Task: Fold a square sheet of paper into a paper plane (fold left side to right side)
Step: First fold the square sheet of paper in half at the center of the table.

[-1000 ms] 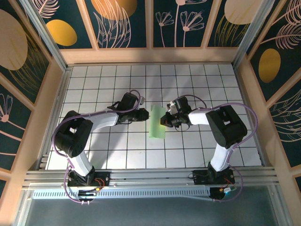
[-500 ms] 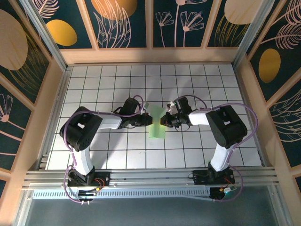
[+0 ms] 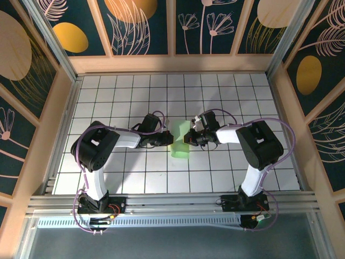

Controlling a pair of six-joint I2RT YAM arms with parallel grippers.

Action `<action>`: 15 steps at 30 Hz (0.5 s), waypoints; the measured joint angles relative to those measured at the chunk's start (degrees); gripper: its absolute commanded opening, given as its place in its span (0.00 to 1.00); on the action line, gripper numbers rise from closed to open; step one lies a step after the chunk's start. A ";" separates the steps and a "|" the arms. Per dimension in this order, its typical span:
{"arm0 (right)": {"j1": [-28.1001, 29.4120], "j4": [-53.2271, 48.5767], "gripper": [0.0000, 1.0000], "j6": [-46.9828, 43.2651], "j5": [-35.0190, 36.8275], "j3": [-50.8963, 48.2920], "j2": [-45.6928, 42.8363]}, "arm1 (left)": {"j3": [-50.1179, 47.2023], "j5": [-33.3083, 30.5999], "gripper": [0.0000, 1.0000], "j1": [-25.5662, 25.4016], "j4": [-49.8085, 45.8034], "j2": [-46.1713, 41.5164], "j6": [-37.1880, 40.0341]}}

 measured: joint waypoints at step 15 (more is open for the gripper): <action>-0.07 0.04 0.00 -0.76 -0.13 -0.04 -0.02 | -6.97 -1.88 0.00 3.69 -1.14 -7.19 0.31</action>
